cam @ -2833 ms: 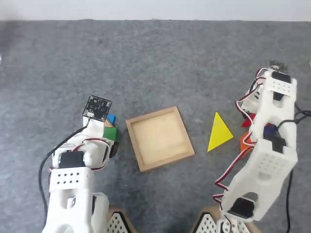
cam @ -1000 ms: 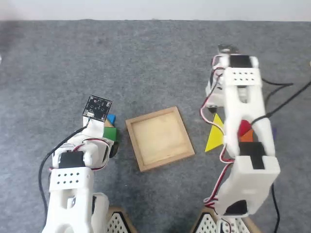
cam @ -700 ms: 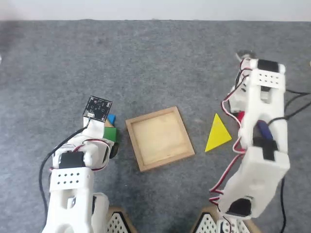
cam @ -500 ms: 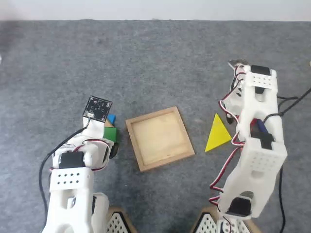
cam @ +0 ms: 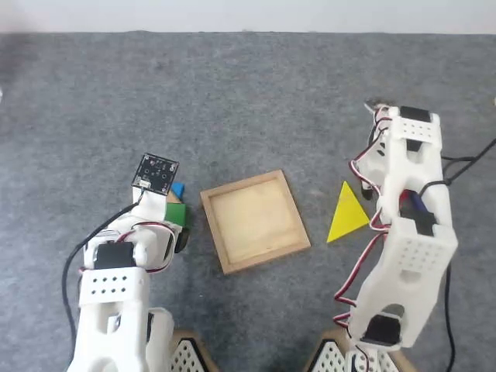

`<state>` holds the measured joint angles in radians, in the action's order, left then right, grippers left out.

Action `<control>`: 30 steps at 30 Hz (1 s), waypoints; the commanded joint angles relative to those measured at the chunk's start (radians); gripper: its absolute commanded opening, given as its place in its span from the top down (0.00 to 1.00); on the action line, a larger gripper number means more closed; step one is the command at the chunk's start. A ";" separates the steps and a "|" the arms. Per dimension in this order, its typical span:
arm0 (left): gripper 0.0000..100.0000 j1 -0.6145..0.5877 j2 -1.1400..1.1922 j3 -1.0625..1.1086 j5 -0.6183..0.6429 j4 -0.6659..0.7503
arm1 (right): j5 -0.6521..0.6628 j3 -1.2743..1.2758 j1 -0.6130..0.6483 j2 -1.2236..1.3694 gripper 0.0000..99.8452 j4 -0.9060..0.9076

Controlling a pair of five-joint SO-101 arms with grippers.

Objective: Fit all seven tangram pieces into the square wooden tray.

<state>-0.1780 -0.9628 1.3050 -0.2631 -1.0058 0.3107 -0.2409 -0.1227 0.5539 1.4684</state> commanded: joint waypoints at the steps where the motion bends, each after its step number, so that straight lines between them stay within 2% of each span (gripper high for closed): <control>1: 0.75 -0.008 -0.018 -0.007 0.017 0.020 | -0.017 -0.041 -0.018 -0.107 0.66 -0.010; 11: 0.75 -0.008 -0.020 -0.007 0.017 0.020 | -0.020 -0.023 -0.018 -0.019 0.66 -0.061; 18: 0.75 -0.008 -0.020 -0.007 0.017 0.020 | -0.025 -0.021 -0.018 0.010 0.66 -0.007; 30: 0.75 -0.008 -0.020 -0.007 0.017 0.020 | -0.107 -0.032 -0.048 0.012 0.66 -0.021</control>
<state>-0.1780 -0.9628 1.3050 -0.2631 -1.0058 0.2186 -0.2394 -0.1504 0.5738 1.4438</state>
